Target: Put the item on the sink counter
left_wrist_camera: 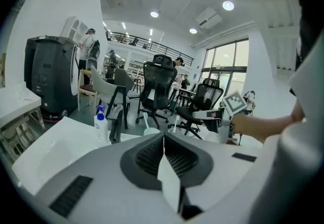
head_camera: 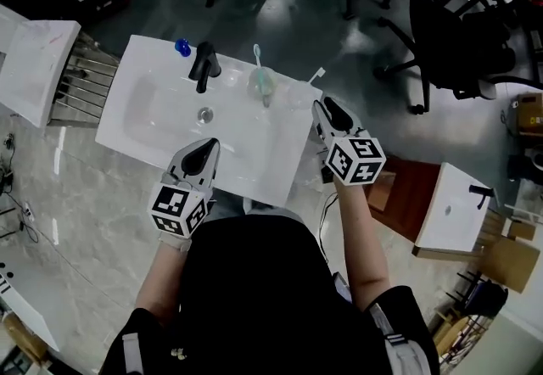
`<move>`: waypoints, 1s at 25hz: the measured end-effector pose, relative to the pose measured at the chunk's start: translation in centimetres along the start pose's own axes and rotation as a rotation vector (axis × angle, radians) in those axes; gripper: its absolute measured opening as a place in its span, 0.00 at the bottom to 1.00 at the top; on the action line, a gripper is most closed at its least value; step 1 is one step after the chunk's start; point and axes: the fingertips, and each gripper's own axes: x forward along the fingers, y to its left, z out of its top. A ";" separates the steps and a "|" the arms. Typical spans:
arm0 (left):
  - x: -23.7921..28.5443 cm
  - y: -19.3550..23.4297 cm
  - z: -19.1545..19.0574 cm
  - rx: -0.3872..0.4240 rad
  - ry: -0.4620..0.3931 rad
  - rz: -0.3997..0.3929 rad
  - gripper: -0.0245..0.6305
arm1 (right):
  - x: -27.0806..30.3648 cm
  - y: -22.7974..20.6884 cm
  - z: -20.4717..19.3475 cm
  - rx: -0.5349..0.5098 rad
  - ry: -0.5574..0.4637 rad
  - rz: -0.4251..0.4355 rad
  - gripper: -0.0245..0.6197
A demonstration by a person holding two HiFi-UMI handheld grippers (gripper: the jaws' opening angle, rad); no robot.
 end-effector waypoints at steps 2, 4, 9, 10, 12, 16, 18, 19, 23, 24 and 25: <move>0.6 -0.6 0.7 0.014 -0.006 -0.028 0.07 | -1.6 0.3 0.6 0.005 -0.029 -0.007 0.21; 1.1 -1.2 1.3 0.027 -0.012 -0.055 0.07 | -3.1 0.6 1.1 0.010 -0.052 -0.011 0.19; 2.7 -2.5 2.6 0.043 -0.022 -0.125 0.07 | -6.2 1.8 2.3 -0.005 -0.103 -0.013 0.15; 3.0 -2.8 2.9 0.046 -0.023 -0.137 0.07 | -6.8 2.1 2.5 -0.012 -0.112 -0.015 0.15; 3.5 -3.4 3.3 0.054 -0.025 -0.163 0.07 | -8.0 2.6 2.8 -0.019 -0.128 -0.023 0.15; 4.4 -4.8 4.1 0.064 -0.033 -0.210 0.07 | -10.3 3.0 3.3 -0.008 -0.167 -0.042 0.14; 4.7 -5.3 4.4 0.070 -0.036 -0.228 0.07 | -11.3 3.0 3.3 0.001 -0.183 -0.055 0.14; 4.8 -5.6 4.6 0.073 -0.037 -0.236 0.07 | -11.7 3.0 3.3 0.006 -0.189 -0.062 0.14; 5.2 -6.5 4.7 0.087 -0.037 -0.263 0.07 | -13.1 2.5 2.6 0.027 -0.204 -0.095 0.14; 5.3 -6.7 4.7 0.089 -0.036 -0.269 0.07 | -13.4 2.4 2.5 0.033 -0.207 -0.102 0.14; 5.3 -6.9 4.8 0.090 -0.036 -0.274 0.07 | -13.6 2.2 2.4 0.037 -0.210 -0.107 0.14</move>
